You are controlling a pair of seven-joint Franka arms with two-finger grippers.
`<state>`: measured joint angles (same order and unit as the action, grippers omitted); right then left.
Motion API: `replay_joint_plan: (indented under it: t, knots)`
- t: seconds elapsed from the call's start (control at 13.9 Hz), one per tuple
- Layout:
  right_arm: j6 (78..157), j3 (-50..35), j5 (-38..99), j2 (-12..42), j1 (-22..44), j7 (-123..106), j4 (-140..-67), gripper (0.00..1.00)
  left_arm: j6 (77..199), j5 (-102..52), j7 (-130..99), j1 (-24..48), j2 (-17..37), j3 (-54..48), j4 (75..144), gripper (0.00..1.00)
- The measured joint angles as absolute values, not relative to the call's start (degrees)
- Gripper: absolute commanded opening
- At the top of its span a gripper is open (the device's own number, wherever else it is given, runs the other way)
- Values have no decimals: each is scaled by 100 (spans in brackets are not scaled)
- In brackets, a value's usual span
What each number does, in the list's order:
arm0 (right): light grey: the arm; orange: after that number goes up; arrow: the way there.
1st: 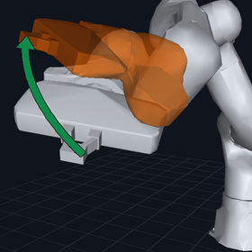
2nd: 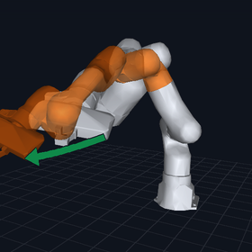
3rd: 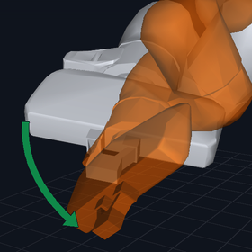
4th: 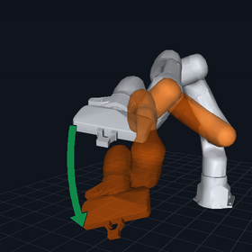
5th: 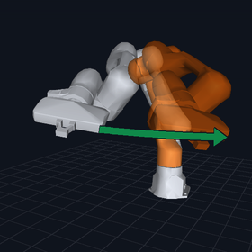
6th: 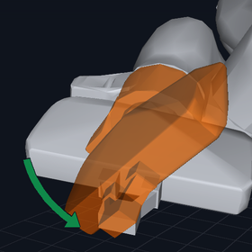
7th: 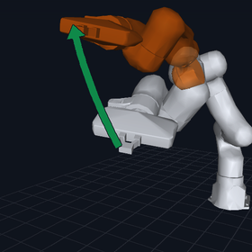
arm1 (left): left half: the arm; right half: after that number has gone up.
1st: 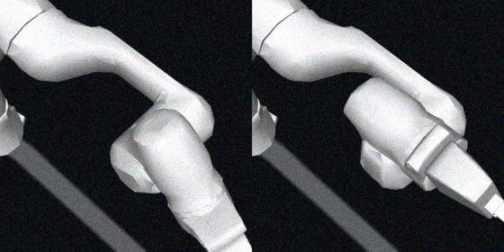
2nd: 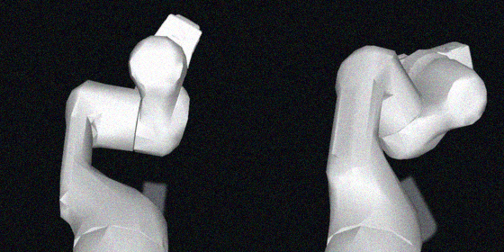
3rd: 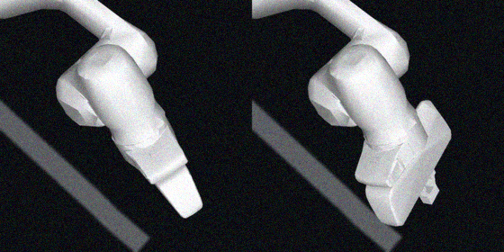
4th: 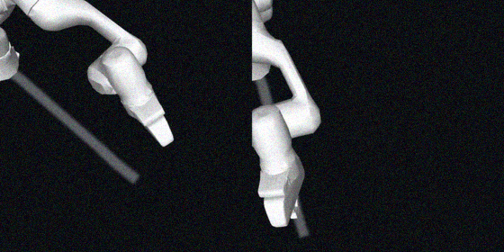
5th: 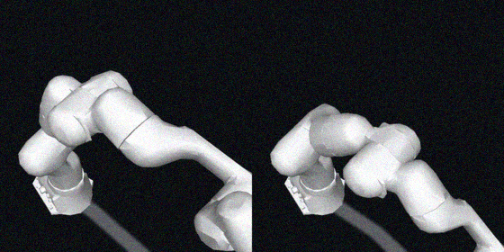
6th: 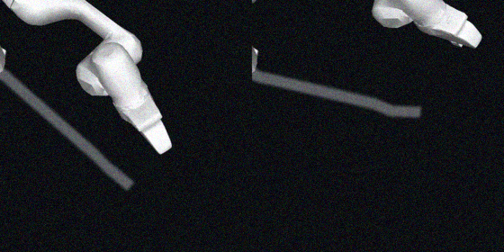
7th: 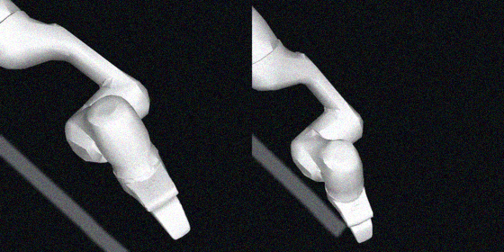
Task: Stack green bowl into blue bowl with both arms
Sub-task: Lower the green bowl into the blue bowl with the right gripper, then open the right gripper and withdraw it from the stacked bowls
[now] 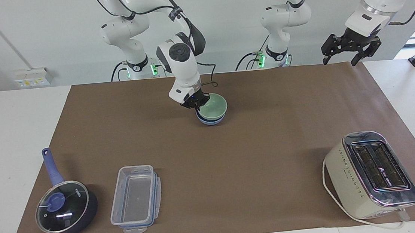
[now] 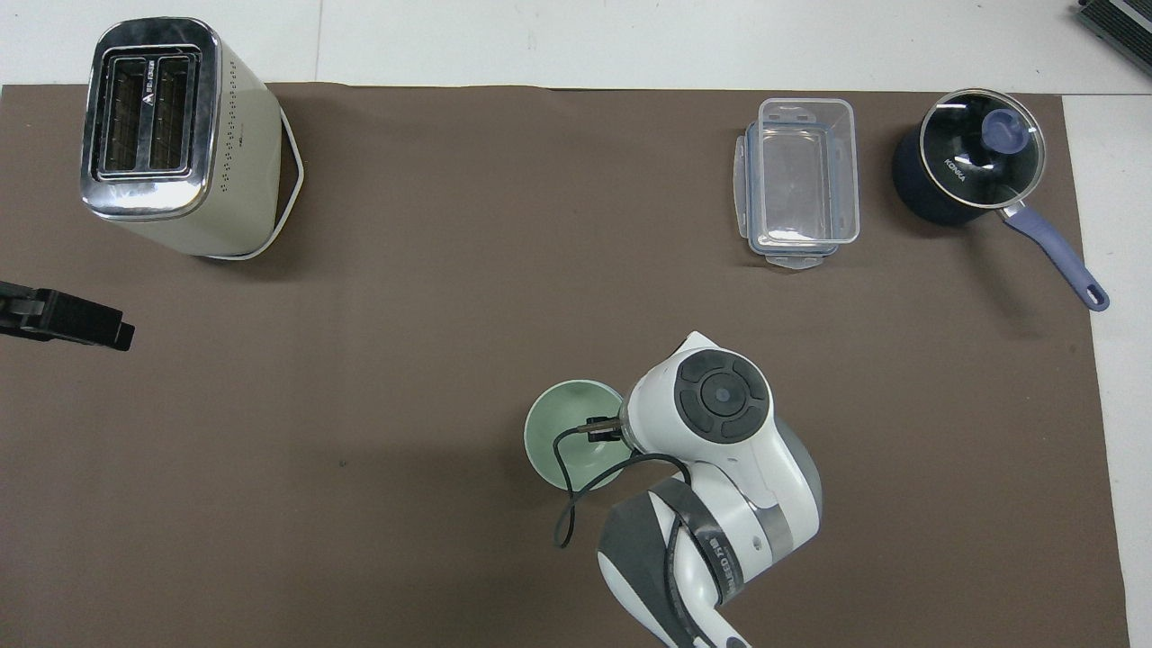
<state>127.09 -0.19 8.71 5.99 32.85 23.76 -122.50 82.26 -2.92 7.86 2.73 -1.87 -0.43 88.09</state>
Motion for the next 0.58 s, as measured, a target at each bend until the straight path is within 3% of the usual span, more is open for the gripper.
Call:
replay_joint_plan:
  t: [0.29,0.36,0.5,0.58]
  knots:
    - [12709,-18,871,599,3285,2376,-12282,29,8226,-292,786,273,-187,-43,8809,100]
    - [12709,-18,871,599,3285,2376,-12289,38,8226,-292,786,273,-187,-43,8809,100]
    - [12717,-17,871,599,3283,2375,-12277,71,8226,-292,786,273,-187,-43,8809,100]
    - [12717,-10,870,597,3273,2375,-12236,100,8226,-292,786,273,-187,-43,8809,100]
